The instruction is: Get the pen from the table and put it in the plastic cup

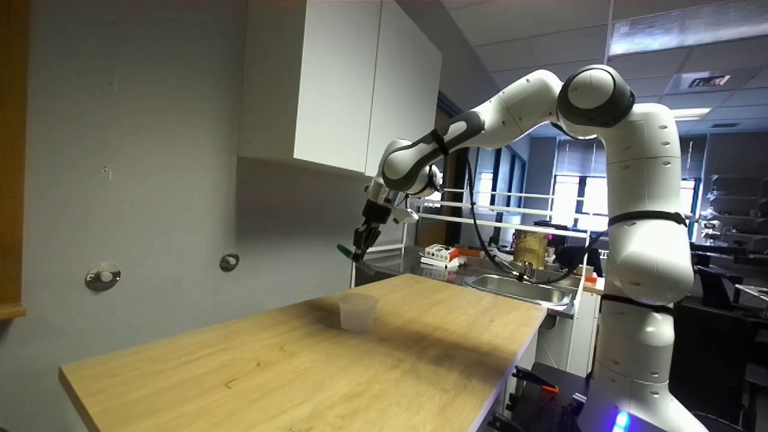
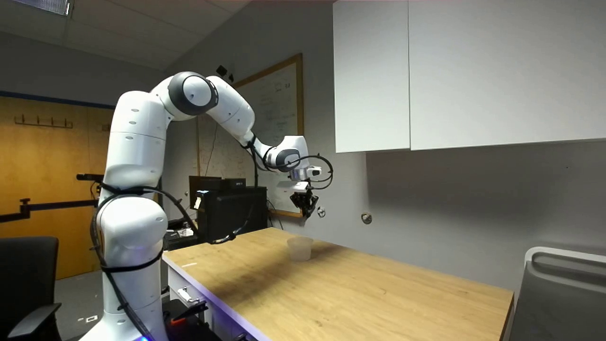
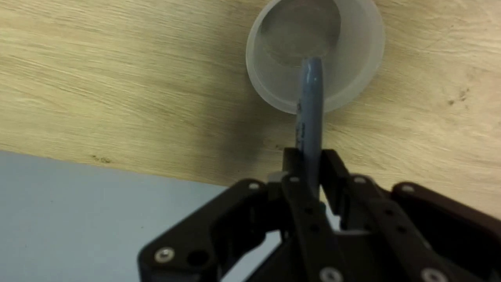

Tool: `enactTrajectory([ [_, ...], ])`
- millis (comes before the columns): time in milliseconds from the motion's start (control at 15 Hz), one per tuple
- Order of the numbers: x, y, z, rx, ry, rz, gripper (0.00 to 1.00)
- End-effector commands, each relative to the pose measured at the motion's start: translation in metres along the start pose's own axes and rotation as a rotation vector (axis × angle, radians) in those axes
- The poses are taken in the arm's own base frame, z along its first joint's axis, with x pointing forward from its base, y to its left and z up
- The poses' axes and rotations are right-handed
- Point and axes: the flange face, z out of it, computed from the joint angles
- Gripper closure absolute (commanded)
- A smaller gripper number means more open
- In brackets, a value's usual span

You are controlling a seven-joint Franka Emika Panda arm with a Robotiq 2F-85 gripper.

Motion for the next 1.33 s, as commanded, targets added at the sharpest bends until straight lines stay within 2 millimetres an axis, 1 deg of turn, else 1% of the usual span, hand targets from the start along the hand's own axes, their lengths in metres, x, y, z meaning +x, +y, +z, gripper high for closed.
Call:
enactTrajectory([
  [0,0.005,-0.005,0.025,0.023,-0.001,0.056,0.93],
  [267,-0.003,-0.002,0.059,0.040,-0.035,0.083,0.93],
  [400,-0.008,0.002,0.072,0.044,-0.051,0.098,0.93],
  [600,-0.013,0.007,0.086,0.047,-0.071,0.112,0.93],
  [667,-0.014,0.008,0.087,0.045,-0.076,0.114,0.57],
  [733,-0.016,0.009,0.088,0.044,-0.081,0.112,0.57],
  [800,-0.017,0.010,0.088,0.042,-0.081,0.111,0.51],
  [1133,-0.019,0.008,0.081,0.044,-0.076,0.094,0.15],
  [1200,-0.020,0.008,0.079,0.042,-0.071,0.089,0.06],
  [1267,-0.020,0.008,0.078,0.042,-0.073,0.092,0.02],
])
